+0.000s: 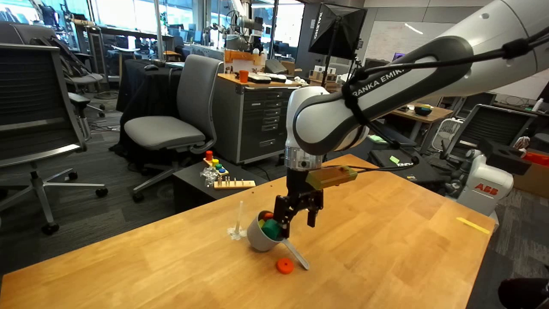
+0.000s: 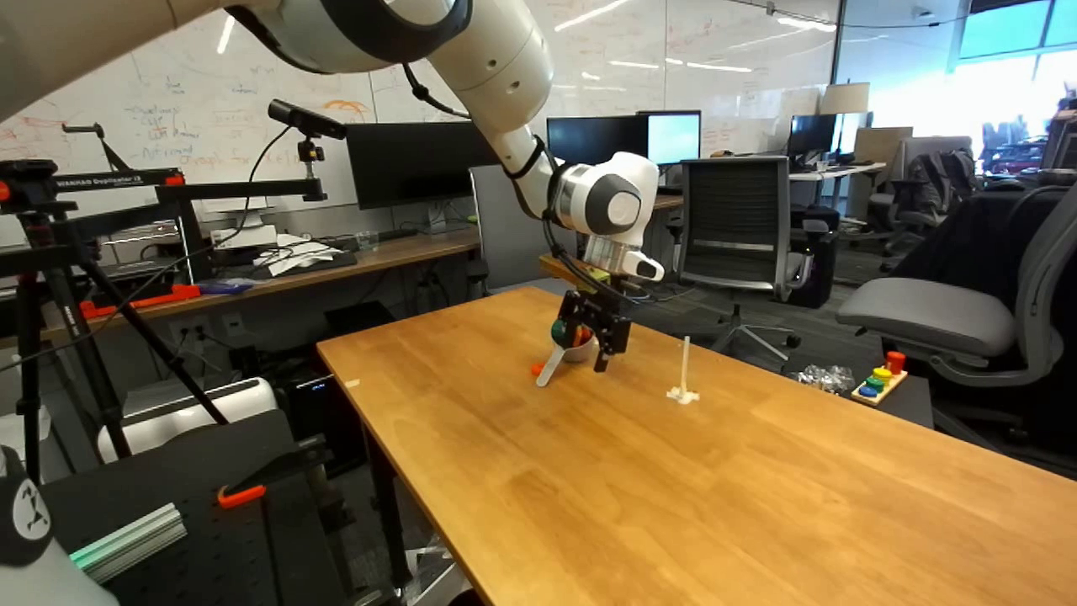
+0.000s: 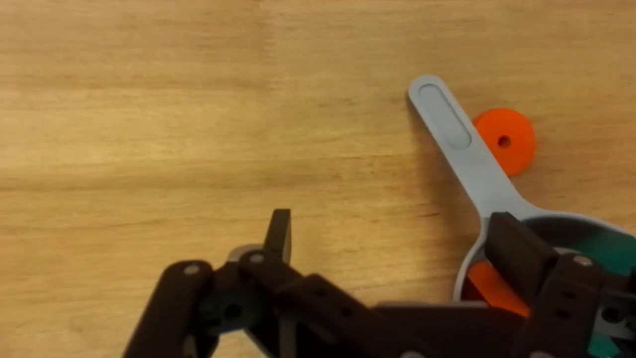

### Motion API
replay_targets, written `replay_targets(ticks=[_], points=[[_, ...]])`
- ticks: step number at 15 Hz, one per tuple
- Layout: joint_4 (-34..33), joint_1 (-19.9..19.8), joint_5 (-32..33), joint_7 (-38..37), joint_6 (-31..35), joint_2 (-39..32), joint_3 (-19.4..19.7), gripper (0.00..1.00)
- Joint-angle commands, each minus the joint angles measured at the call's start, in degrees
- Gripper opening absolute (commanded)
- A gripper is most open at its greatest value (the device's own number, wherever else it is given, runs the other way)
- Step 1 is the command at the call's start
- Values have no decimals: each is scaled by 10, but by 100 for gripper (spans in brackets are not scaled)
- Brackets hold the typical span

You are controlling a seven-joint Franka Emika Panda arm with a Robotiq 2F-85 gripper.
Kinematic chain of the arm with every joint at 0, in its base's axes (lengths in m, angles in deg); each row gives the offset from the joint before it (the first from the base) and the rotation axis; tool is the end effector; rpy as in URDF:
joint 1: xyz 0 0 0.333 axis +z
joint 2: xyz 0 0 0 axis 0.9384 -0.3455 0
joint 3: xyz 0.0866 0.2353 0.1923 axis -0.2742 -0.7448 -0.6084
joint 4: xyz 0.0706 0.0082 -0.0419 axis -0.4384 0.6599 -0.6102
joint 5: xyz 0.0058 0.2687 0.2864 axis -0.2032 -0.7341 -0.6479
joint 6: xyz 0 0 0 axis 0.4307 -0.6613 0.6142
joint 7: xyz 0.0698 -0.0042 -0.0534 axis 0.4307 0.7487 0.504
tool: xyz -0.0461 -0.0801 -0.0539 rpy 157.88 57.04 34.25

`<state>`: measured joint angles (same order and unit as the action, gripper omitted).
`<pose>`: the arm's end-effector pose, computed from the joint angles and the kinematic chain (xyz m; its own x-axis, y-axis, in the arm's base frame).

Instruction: Put all the blocks and rings in the cup

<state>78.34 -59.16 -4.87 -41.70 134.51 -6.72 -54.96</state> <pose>0.6884 0.1804 0.0999 0.9654 0.0252 -0.2597 0.0040 -0.9967 -0.0817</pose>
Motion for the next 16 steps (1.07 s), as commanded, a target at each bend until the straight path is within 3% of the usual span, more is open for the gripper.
replay_targets(ticks=[1,16], points=[[28,19,26,-6,-27,27,14,100],[-13,34,45,-1,-21,56,5,100]])
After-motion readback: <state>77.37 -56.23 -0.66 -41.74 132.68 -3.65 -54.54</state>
